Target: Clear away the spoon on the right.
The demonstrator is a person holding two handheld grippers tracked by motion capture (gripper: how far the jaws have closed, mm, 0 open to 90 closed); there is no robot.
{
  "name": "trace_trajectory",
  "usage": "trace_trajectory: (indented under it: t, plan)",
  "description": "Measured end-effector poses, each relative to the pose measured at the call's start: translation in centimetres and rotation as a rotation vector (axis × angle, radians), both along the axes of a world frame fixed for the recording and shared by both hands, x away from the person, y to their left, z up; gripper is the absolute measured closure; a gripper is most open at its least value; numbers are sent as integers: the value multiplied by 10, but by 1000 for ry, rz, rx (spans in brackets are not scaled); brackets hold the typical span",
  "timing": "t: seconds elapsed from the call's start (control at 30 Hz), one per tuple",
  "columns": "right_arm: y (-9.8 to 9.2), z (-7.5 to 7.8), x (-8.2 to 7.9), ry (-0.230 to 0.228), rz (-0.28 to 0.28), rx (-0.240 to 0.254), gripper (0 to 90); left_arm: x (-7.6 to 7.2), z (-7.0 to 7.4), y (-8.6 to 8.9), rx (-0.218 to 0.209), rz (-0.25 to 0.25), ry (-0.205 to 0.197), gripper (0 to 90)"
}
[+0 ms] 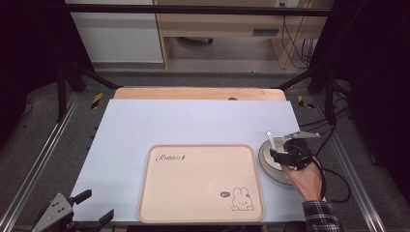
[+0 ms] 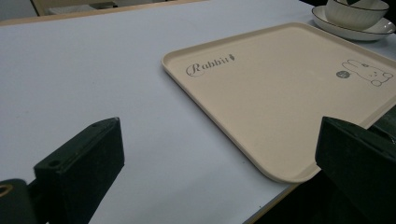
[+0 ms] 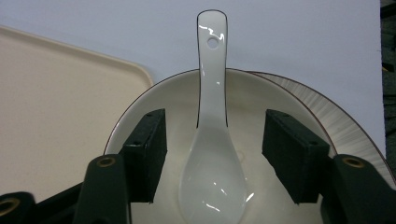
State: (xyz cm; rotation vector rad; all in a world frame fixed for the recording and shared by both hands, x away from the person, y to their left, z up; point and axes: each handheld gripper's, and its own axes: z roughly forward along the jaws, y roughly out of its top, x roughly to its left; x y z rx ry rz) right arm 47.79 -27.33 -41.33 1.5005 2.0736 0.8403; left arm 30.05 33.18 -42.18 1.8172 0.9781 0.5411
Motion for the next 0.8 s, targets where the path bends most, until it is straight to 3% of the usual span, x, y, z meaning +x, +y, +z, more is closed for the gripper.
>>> trace_trajectory:
  t: [0.37,0.57,0.8]
  plan:
    - [3,-3,13,-5,0,-20,541,0,0,0,1,-2,-1,9]
    - [6,-5,19,14,18,-15,605,0,0,-1,0,-1,-1,9]
    - [10,-8,24,38,22,-41,722,0,0,-1,2,-2,-1,9]
